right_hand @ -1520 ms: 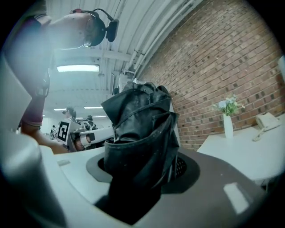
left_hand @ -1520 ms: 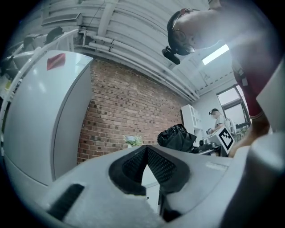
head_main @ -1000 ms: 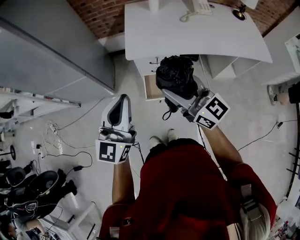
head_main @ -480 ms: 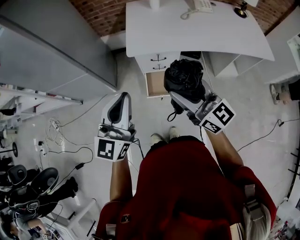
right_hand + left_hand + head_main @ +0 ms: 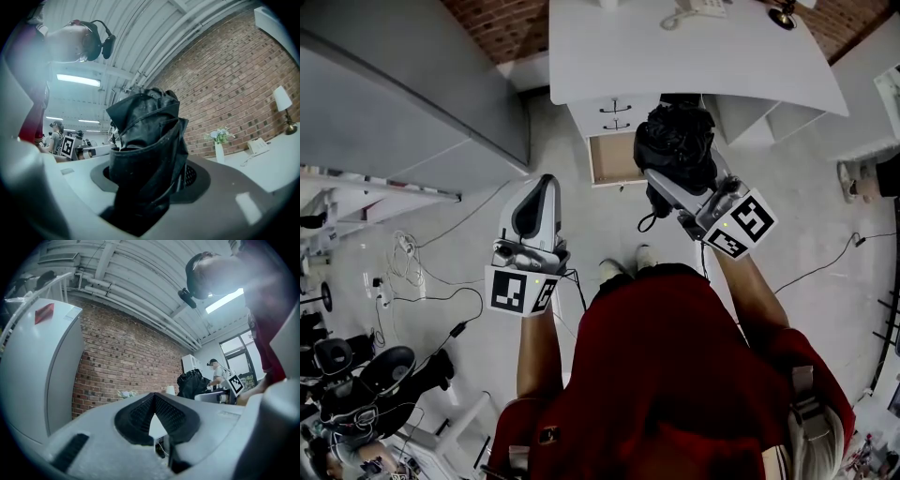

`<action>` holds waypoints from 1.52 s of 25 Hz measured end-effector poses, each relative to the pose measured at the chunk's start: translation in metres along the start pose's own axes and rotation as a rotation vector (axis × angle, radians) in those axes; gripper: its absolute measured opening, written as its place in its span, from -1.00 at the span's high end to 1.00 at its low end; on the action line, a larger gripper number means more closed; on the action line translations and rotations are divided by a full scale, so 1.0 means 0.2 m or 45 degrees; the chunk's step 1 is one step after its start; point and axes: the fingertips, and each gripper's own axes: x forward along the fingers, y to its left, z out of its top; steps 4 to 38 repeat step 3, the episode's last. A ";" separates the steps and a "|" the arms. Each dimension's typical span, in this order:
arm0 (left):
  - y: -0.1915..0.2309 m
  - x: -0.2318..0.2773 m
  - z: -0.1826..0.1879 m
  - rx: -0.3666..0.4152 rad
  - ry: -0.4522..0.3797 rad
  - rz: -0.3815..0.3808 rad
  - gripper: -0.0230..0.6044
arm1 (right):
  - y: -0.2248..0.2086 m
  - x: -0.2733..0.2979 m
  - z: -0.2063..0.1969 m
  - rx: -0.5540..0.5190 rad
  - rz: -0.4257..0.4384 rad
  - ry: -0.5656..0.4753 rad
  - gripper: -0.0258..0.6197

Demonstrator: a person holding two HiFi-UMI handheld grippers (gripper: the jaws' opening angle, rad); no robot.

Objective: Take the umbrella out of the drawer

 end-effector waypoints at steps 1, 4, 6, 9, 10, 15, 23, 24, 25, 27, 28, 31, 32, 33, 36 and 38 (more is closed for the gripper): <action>0.01 0.00 0.00 -0.001 0.000 0.001 0.91 | 0.00 0.01 -0.01 0.001 -0.002 0.003 0.11; 0.05 -0.01 -0.01 -0.002 0.001 0.004 0.91 | 0.00 0.03 -0.02 0.004 -0.007 0.008 0.11; 0.05 -0.01 -0.01 -0.002 0.001 0.004 0.91 | 0.00 0.03 -0.02 0.004 -0.007 0.008 0.11; 0.05 -0.01 -0.01 -0.002 0.001 0.004 0.91 | 0.00 0.03 -0.02 0.004 -0.007 0.008 0.11; 0.05 -0.01 -0.01 -0.002 0.001 0.004 0.91 | 0.00 0.03 -0.02 0.004 -0.007 0.008 0.11; 0.05 -0.01 -0.01 -0.002 0.001 0.004 0.91 | 0.00 0.03 -0.02 0.004 -0.007 0.008 0.11; 0.05 -0.01 -0.01 -0.002 0.001 0.004 0.91 | 0.00 0.03 -0.02 0.004 -0.007 0.008 0.11; 0.05 -0.01 -0.01 -0.002 0.001 0.004 0.91 | 0.00 0.03 -0.02 0.004 -0.007 0.008 0.11; 0.05 -0.01 -0.01 -0.002 0.001 0.004 0.91 | 0.00 0.03 -0.02 0.004 -0.007 0.008 0.11; 0.05 -0.01 -0.01 -0.002 0.001 0.004 0.91 | 0.00 0.03 -0.02 0.004 -0.007 0.008 0.11; 0.05 -0.01 -0.01 -0.002 0.001 0.004 0.91 | 0.00 0.03 -0.02 0.004 -0.007 0.008 0.11; 0.05 -0.01 -0.01 -0.002 0.001 0.004 0.91 | 0.00 0.03 -0.02 0.004 -0.007 0.008 0.11; 0.05 -0.01 -0.01 -0.002 0.001 0.004 0.91 | 0.00 0.03 -0.02 0.004 -0.007 0.008 0.11; 0.05 -0.01 -0.01 -0.002 0.001 0.004 0.91 | 0.00 0.03 -0.02 0.004 -0.007 0.008 0.11; 0.05 -0.01 -0.01 -0.002 0.001 0.004 0.91 | 0.00 0.03 -0.02 0.004 -0.007 0.008 0.11; 0.05 -0.01 -0.01 -0.002 0.001 0.004 0.91 | 0.00 0.03 -0.02 0.004 -0.007 0.008 0.11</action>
